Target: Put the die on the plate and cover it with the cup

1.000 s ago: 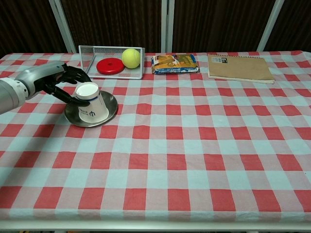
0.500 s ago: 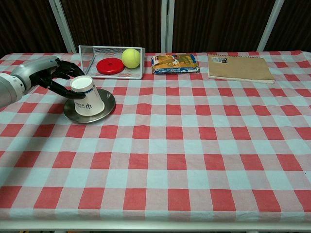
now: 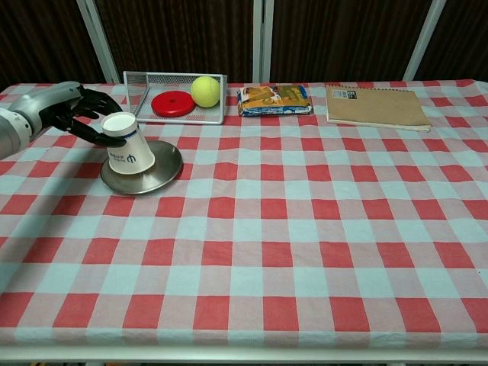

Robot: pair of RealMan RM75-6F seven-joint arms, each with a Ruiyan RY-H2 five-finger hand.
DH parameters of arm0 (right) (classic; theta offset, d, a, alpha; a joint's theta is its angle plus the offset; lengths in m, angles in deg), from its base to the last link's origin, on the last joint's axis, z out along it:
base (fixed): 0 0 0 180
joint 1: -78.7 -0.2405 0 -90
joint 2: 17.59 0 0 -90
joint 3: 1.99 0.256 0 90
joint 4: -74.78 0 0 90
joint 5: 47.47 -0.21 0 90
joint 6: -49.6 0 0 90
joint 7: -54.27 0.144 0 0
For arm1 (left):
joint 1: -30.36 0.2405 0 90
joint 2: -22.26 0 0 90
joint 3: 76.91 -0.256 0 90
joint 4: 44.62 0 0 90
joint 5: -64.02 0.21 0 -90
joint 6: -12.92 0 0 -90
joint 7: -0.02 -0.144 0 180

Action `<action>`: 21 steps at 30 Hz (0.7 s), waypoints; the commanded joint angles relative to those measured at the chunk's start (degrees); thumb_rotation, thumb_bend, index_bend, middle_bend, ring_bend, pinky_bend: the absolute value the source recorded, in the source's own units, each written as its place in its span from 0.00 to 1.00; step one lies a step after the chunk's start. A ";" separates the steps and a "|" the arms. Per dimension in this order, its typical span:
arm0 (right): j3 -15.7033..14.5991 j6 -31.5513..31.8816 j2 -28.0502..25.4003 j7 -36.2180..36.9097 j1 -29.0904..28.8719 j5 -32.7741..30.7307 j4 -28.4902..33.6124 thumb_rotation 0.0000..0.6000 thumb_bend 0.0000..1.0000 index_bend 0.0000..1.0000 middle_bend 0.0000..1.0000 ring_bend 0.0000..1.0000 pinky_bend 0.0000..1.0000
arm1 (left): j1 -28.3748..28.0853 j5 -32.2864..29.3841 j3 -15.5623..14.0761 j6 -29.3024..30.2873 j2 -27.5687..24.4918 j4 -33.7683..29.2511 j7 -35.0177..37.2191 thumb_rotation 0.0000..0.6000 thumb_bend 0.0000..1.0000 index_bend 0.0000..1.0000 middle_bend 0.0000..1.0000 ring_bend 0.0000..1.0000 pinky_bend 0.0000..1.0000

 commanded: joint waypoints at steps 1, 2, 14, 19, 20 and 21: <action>0.00 -0.22 0.10 -0.03 -0.18 0.08 -0.04 1.00 0.12 0.10 0.17 0.05 0.12 | 0.59 1.28 -1.10 0.34 -0.50 -1.70 0.10 0.94 0.29 0.47 0.25 0.13 0.10; 0.02 -0.28 0.13 -0.04 -0.26 0.13 -0.04 1.00 0.12 0.10 0.17 0.05 0.12 | 0.68 1.60 -1.44 0.22 -0.63 -2.24 0.12 0.94 0.29 0.47 0.25 0.13 0.10; 0.13 0.02 -0.11 -0.35 -0.13 -0.10 0.35 1.00 0.11 0.10 0.17 0.05 0.12 | 0.45 0.98 -0.93 1.78 1.58 1.18 -2.00 0.93 0.29 0.47 0.25 0.13 0.10; 0.02 0.11 -0.04 -0.40 -0.06 0.06 0.40 1.00 0.12 0.10 0.17 0.05 0.12 | 0.80 1.74 -1.40 2.19 1.47 0.51 -2.04 0.94 0.29 0.47 0.25 0.13 0.10; 0.02 0.09 -0.03 -0.45 -0.08 0.08 0.42 1.00 0.11 0.10 0.17 0.05 0.12 | 0.97 2.26 -1.69 2.49 1.28 -0.21 -1.98 0.94 0.29 0.47 0.25 0.13 0.10; 0.01 0.04 -0.02 -0.50 -0.11 0.10 0.44 1.00 0.11 0.10 0.17 0.05 0.12 | 1.20 2.99 -2.09 2.86 0.95 -1.34 -1.80 0.94 0.29 0.47 0.25 0.13 0.10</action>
